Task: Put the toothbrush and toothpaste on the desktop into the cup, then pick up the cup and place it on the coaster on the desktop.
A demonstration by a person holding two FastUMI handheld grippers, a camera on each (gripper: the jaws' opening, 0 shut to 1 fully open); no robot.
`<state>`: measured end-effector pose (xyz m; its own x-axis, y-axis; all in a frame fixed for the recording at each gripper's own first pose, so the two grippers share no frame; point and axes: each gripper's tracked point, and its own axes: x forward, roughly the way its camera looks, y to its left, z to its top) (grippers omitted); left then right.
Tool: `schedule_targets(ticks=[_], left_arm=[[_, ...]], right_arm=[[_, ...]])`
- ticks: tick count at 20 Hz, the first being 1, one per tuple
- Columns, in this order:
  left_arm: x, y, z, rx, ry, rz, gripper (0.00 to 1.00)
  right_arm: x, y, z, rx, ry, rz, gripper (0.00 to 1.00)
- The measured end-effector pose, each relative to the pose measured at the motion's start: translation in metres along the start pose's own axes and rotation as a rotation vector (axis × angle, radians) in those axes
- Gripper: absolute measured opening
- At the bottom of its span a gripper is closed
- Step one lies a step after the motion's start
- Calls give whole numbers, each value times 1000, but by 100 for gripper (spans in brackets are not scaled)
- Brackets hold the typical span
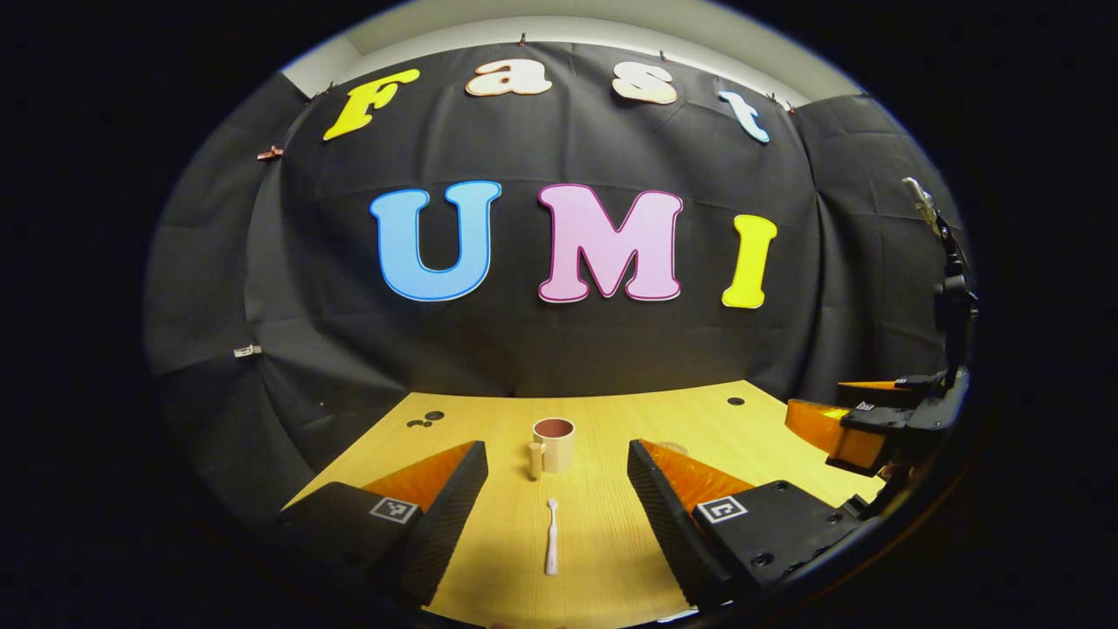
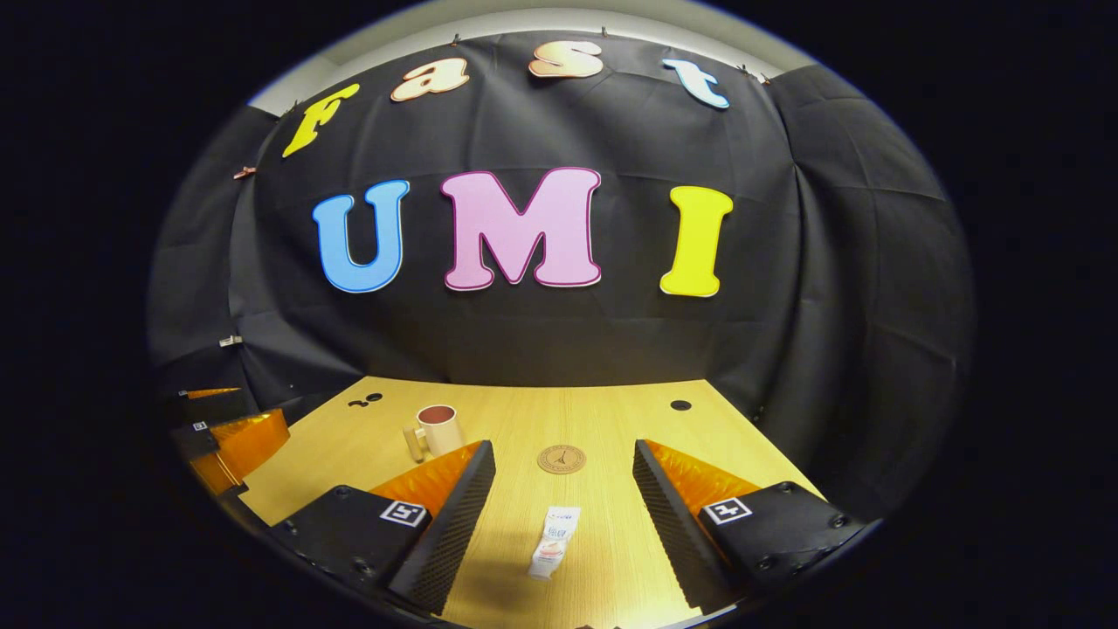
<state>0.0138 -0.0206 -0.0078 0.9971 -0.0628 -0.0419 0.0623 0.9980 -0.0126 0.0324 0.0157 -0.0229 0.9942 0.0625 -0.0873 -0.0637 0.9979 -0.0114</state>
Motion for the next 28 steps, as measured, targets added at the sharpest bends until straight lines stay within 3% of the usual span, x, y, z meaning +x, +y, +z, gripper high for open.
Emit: schedule_targets(ticks=[10,20,23,28], left_arm=[[3,17,-4,7,25,43,100],[7,47,-46,-20,169,220,100],[14,42,-60,-5,231,242,100],[14,39,-77,2,290,252,99]], right_arm=[[51,-2,-44,11,192,-38,98],[104,3,-145,-21,496,10,98],[113,1,-186,-39,599,17,98],[117,-4,-216,-77,668,22,98]])
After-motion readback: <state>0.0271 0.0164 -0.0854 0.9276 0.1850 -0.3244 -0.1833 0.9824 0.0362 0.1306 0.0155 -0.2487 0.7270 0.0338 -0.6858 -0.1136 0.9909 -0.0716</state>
